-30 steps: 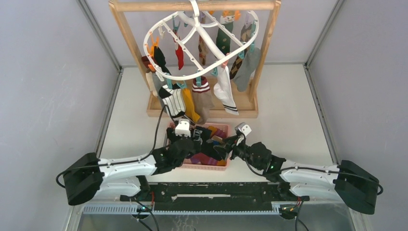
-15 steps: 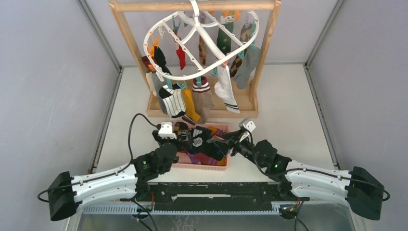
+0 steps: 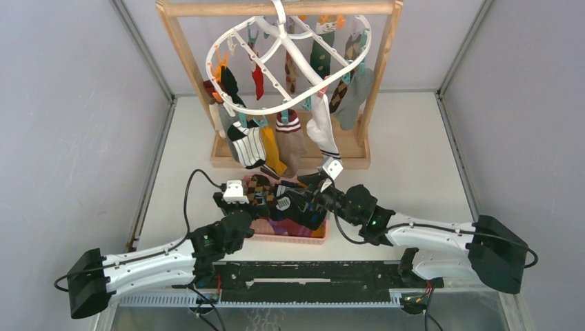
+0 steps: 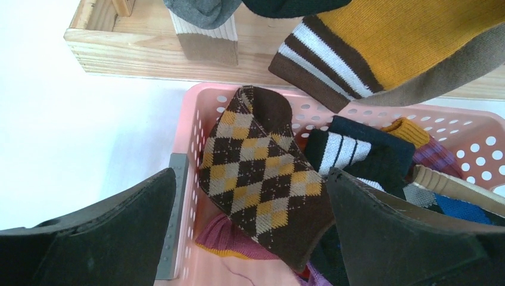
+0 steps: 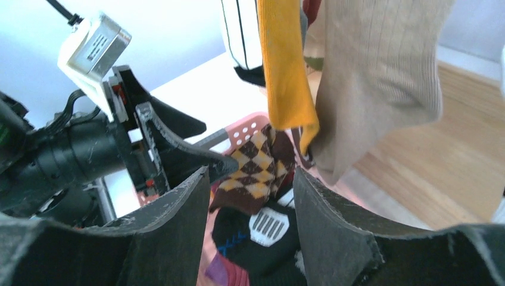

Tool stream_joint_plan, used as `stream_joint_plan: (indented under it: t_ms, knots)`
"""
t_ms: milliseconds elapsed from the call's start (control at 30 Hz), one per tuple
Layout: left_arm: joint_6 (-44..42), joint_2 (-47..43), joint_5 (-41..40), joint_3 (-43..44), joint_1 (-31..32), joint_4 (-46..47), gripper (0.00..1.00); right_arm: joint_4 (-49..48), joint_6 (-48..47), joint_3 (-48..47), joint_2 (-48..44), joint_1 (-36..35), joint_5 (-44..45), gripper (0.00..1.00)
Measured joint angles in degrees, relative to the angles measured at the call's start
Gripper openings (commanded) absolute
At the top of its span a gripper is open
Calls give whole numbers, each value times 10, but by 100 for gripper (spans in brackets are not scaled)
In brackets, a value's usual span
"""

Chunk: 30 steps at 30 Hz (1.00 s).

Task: Remove the socks clipped to the hanger
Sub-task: Remove the sock from the hanger.

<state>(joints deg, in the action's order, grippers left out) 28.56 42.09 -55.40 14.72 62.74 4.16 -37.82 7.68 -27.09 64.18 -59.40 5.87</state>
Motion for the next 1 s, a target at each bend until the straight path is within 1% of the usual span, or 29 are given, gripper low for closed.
stream_joint_plan:
  t_ms: [233, 500, 1000]
  knots:
    - [0, -27, -4, -11, 0, 0, 100, -33, -35, -56, 82, 1, 0, 63]
    - [0, -24, -5, -11, 0, 5, 100, -54, -49, -92, 156, 5, 9, 63]
    - [-1, -14, -4, -11, 0, 14, 100, -80, -85, -119, 201, -8, 118, 63]
